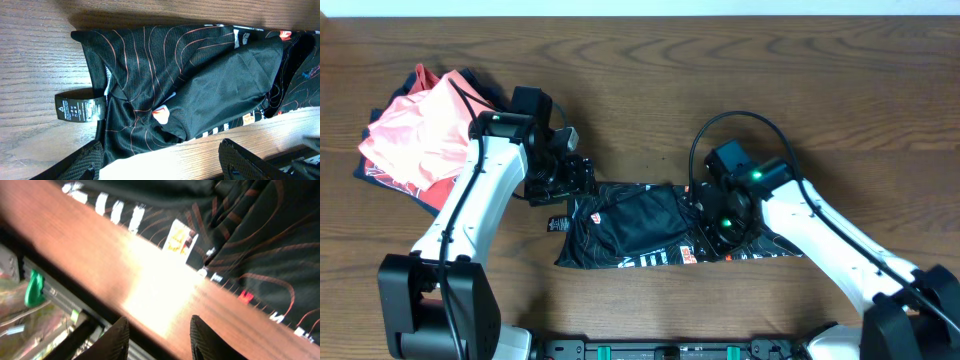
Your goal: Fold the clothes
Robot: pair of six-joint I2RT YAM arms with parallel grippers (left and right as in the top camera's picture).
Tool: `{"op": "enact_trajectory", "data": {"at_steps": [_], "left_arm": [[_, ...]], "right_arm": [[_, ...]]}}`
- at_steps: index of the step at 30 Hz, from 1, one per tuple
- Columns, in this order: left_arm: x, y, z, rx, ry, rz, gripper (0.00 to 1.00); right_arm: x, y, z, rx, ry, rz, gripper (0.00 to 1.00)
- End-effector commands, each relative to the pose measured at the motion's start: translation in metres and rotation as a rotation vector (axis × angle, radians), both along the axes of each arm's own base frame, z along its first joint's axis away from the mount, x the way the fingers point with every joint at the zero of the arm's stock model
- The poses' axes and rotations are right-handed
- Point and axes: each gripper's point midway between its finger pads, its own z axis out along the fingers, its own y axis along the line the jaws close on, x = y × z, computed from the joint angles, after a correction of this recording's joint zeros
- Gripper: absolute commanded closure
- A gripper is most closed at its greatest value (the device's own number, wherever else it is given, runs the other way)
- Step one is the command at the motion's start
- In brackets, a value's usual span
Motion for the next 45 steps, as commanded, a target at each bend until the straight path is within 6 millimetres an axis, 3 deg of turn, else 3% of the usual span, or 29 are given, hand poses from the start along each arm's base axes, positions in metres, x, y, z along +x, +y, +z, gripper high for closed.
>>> {"op": "enact_trajectory", "data": {"at_steps": [1,6,9,16,21,26,30,33,41,42,44,45], "left_arm": [[0.000,0.003,0.000,0.012,-0.001,0.007,0.24],[0.001,0.003,0.000,0.012,-0.005,0.007,0.19],[0.000,0.003,-0.003,0.013,0.004,0.006,0.16],[-0.004,0.004,-0.036,0.016,0.024,0.006,0.12],[-0.023,0.006,-0.065,0.027,0.106,0.005,0.12],[-0.038,0.023,-0.093,0.124,0.168,0.000,0.12],[-0.043,0.022,-0.108,0.125,0.188,0.021,0.11],[-0.045,0.010,-0.111,0.052,0.196,0.026,0.13],[-0.048,-0.010,-0.109,-0.020,0.194,-0.004,0.48],[-0.047,-0.010,-0.109,-0.021,0.190,-0.005,0.59],[-0.044,-0.010,-0.109,-0.022,0.179,-0.001,0.91],[-0.042,-0.009,-0.109,-0.023,0.174,0.004,0.94]], "right_arm": [[0.000,-0.008,0.000,-0.059,-0.023,0.014,0.65],[0.036,-0.072,-0.009,-0.472,-0.192,-0.324,0.64],[0.044,-0.094,-0.005,-0.590,-0.252,-0.490,0.62],[0.047,-0.104,-0.004,-0.599,-0.240,-0.549,0.59],[0.044,-0.116,-0.003,-0.629,-0.211,-0.575,0.59],[0.045,-0.124,-0.003,-0.635,-0.199,-0.604,0.59],[0.046,-0.128,-0.003,-0.637,-0.192,-0.622,0.59],[0.046,-0.129,-0.003,-0.639,-0.190,-0.628,0.59],[0.046,-0.130,-0.003,-0.642,-0.193,-0.629,0.59],[0.047,-0.131,-0.003,-0.645,-0.195,-0.629,0.59],[0.047,-0.133,-0.001,-0.648,-0.201,-0.637,0.59],[0.048,-0.135,0.000,-0.649,-0.202,-0.643,0.59]]}}
